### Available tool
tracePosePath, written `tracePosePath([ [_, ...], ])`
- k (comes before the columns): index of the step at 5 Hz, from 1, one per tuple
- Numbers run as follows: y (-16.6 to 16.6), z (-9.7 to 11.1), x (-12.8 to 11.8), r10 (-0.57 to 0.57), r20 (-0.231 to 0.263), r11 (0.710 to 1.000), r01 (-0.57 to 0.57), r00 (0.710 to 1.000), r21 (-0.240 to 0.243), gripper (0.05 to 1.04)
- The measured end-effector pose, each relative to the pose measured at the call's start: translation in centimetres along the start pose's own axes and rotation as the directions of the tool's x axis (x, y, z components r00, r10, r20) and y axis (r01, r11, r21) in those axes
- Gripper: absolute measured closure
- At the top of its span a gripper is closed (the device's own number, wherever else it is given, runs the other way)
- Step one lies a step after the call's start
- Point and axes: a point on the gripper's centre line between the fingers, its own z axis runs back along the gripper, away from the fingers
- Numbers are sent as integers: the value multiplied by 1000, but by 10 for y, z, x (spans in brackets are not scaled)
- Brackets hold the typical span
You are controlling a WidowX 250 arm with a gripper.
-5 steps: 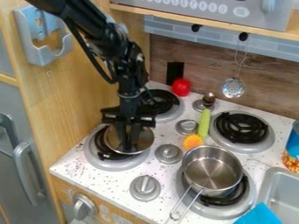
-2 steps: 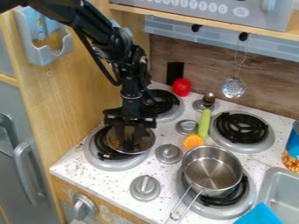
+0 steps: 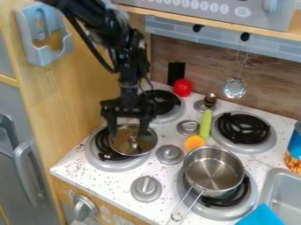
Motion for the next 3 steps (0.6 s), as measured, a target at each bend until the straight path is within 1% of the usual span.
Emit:
tracePosePath([
  [1,-4,31,-10,0,46,1000,0,999,-12,77],
  [2,-4,65,-24,-3,63,1000,4,998,-21,78],
  [3,-4,91,-40,-33,55,999,33,998,-3,78],
])
